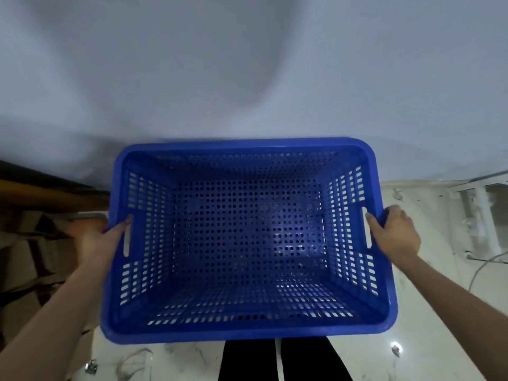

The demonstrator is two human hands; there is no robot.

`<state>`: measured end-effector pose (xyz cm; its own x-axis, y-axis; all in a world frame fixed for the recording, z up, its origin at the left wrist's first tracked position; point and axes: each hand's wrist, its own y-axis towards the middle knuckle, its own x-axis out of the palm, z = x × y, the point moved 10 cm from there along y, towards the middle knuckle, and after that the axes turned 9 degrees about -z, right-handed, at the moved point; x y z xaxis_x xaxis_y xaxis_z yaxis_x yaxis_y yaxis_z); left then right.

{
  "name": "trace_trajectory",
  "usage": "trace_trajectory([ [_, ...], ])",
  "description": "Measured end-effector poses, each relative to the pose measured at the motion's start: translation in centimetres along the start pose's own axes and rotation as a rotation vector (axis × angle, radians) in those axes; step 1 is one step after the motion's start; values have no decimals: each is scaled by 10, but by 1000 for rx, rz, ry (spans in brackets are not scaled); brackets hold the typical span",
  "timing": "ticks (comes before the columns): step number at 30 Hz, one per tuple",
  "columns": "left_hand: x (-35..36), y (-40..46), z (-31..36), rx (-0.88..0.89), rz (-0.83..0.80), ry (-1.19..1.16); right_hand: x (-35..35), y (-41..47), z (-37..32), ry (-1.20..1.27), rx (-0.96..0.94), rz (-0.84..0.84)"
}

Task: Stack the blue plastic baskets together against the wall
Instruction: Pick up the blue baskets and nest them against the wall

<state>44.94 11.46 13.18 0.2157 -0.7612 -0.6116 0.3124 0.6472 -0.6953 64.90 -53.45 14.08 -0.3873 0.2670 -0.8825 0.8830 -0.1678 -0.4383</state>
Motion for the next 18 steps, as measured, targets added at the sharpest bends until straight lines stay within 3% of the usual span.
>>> trace_trajectory([
  [7, 7, 74, 149, 327, -66, 261, -31, 109, -87, 143, -8, -124],
  [13, 16, 67, 154, 483, 123, 314, -40, 114, -89, 47, 22, 162],
  [18, 17, 77, 156, 524, 110, 316, -38, 113, -92, -11, 7, 191],
])
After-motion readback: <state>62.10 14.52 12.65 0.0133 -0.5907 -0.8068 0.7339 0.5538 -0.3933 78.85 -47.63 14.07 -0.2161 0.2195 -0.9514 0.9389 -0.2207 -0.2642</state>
